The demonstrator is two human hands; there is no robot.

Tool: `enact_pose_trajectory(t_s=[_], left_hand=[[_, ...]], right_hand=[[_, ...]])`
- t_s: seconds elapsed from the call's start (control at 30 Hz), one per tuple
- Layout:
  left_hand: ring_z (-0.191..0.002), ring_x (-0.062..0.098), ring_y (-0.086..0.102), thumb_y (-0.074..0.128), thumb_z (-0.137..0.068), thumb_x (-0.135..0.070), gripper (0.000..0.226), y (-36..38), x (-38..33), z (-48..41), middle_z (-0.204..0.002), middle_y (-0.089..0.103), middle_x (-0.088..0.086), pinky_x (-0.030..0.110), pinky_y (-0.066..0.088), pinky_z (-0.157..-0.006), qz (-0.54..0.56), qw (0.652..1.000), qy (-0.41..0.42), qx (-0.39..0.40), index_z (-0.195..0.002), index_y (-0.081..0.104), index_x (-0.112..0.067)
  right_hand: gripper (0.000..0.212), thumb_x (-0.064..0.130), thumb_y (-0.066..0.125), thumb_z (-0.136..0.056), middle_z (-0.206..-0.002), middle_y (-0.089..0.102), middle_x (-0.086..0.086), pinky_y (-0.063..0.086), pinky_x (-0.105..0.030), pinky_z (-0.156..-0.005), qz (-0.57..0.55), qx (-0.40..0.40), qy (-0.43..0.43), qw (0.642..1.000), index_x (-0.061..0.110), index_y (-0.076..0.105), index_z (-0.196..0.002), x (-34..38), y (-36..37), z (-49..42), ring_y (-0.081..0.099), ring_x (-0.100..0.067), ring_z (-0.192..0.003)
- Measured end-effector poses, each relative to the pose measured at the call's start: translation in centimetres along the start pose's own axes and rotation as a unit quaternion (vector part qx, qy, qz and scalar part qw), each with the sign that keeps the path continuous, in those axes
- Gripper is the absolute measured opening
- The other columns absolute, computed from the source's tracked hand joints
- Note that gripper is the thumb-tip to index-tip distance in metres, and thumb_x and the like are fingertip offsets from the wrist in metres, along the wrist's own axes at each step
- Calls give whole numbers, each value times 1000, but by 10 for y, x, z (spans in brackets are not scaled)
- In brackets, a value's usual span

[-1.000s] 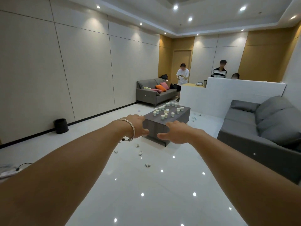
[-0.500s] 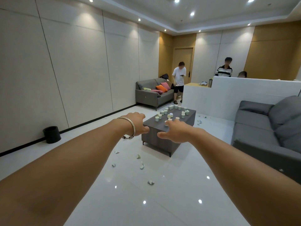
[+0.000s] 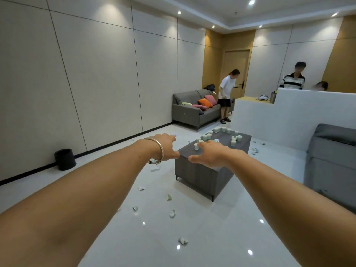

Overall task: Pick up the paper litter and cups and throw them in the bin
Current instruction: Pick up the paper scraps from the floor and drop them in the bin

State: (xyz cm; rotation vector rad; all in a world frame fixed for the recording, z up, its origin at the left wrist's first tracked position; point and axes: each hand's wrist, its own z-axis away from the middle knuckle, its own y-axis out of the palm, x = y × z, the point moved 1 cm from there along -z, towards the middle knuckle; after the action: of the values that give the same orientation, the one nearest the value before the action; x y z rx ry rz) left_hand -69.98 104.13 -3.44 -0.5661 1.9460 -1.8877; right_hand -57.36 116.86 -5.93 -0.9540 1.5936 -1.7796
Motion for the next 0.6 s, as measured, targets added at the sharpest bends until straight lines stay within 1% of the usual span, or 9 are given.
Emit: enact_pose_trajectory(t_s=[0.07, 0.13, 0.2, 0.33, 0.4, 0.53, 0.6], left_hand=[[-125, 24, 44, 51, -88, -47, 69, -2, 0, -37, -145, 41, 5, 38, 41, -98, 2, 1000, -8, -5, -147, 27, -22], [-126, 25, 43, 51, -88, -48, 68, -4, 0, -74, -145, 40, 4, 39, 40, -100, 12, 1000, -15, -20, -146, 29, -23], [-124, 25, 45, 52, -87, -48, 69, -2, 1, -106, -144, 42, 4, 38, 41, -99, 20, 1000, -13, -9, -146, 29, -23], [-119, 23, 49, 52, -86, -47, 69, 7, 15, -170, -137, 51, 3, 37, 43, -96, 36, 999, -23, 4, -147, 27, -25], [-119, 24, 49, 51, -85, -48, 69, 18, 25, -202, -139, 48, 3, 39, 43, -97, 38, 999, -21, 4, -146, 28, -25], [-118, 25, 49, 52, -84, -49, 68, 52, 48, -270, -140, 45, 5, 40, 45, -96, 37, 999, -10, 24, -143, 34, -21], [-117, 26, 49, 52, -83, -49, 68, 70, 69, -310, -140, 45, 5, 41, 45, -95, 43, 999, -14, 30, -143, 34, -21]], right_hand=[[84, 73, 47, -83, -151, 34, -8, 37, -50, -106, -5, 4, -4, 1000, 23, 32, -148, -15, -7, -37, 34, -32, -136], [80, 72, 48, -83, -148, 37, -8, 38, -49, -104, -8, -7, -11, 1000, 23, 36, -145, -28, -15, -74, 37, -32, -133], [80, 72, 48, -83, -148, 37, -8, 38, -49, -104, -12, -3, -14, 1000, 22, 36, -145, -36, -18, -105, 38, -32, -132], [82, 72, 48, -82, -153, 29, -8, 35, -51, -108, -14, 16, -17, 1000, 24, 33, -147, -52, -10, -160, 33, -32, -137], [82, 70, 49, -83, -155, 27, -8, 33, -50, -109, -16, 18, -11, 1000, 23, 32, -148, -59, -6, -192, 31, -32, -139], [78, 70, 48, -84, -148, 36, -10, 38, -47, -104, -3, 38, -5, 999, 21, 36, -144, -60, 11, -264, 37, -32, -133], [80, 71, 48, -84, -149, 36, -9, 38, -49, -105, -1, 48, -6, 999, 21, 35, -145, -56, 23, -307, 38, -32, -133]])
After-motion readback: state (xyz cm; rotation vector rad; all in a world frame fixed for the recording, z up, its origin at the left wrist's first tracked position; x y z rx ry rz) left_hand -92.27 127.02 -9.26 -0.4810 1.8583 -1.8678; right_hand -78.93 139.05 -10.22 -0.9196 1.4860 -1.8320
